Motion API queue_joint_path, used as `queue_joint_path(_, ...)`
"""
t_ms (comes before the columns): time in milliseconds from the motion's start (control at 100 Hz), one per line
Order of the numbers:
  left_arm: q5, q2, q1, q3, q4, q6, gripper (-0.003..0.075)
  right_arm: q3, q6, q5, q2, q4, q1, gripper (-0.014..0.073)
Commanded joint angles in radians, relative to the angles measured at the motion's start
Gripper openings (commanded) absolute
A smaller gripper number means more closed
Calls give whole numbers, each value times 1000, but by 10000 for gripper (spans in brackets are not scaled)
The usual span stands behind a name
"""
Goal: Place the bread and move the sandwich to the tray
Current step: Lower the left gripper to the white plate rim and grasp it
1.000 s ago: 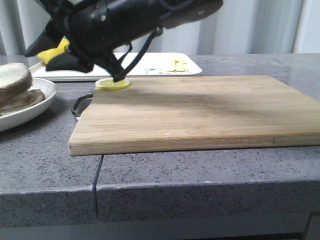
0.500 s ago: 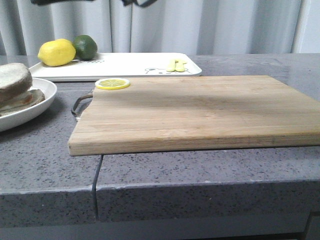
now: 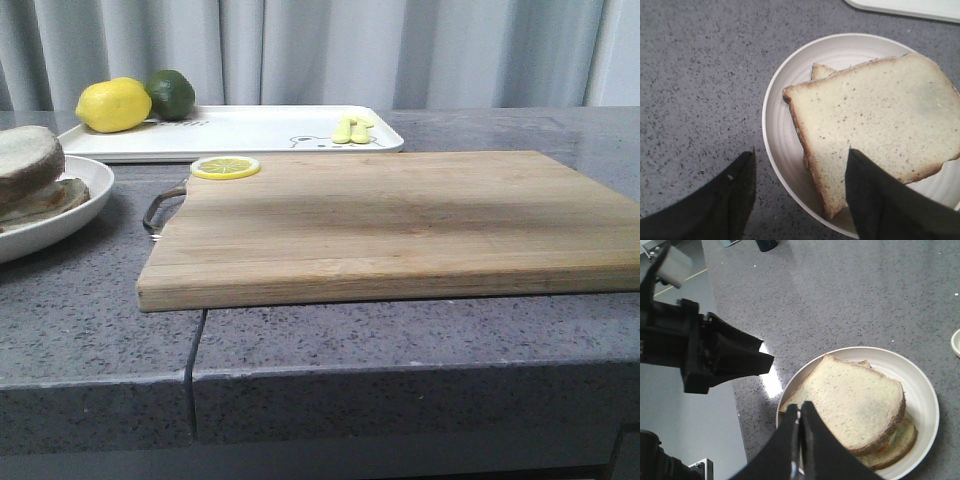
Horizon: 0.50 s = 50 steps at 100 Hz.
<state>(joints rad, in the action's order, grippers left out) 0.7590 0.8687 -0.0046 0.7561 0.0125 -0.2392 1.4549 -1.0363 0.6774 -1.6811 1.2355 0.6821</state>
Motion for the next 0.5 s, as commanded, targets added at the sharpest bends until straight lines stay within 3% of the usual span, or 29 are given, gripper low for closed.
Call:
queue_joint_path(0,-47,29,-5,38,-42,-14,377,32,-17,16,57,36,-6,-62)
queue_joint_path(490,-54,74,86,38,-19,-9,377,32,-17,23,57,42,-5,-62)
